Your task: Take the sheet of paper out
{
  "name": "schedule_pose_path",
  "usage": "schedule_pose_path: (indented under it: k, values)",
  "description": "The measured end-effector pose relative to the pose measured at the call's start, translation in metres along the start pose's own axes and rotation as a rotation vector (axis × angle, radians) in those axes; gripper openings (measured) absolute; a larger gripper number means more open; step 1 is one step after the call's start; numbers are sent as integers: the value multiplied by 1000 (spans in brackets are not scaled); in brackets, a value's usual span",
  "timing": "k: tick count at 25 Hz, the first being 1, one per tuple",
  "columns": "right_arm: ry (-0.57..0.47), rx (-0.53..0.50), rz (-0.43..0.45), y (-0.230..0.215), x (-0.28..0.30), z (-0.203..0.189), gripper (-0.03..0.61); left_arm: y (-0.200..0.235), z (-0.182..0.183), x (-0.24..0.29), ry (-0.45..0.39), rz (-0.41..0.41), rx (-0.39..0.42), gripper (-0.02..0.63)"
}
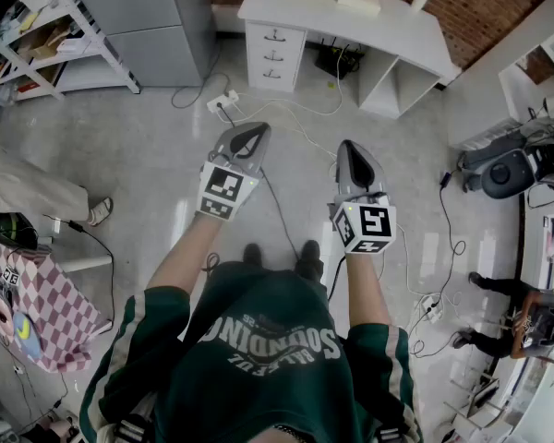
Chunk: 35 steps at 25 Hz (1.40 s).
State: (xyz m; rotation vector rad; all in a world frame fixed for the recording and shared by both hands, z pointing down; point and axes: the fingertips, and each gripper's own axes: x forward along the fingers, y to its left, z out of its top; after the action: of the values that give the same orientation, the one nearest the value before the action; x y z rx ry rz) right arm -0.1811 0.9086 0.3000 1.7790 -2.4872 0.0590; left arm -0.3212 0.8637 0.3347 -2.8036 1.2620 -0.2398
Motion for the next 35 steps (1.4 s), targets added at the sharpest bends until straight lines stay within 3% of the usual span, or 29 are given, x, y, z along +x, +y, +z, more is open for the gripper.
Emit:
schedule_pose_path:
  k: [22,35]
  values:
    - [-18,14,-25,8,27,-7,0,19,-12,15,-3,-41,-37,11]
    - [-12,53,31,-65,133,-7,0,62,-13,129,31,-17,-42,11]
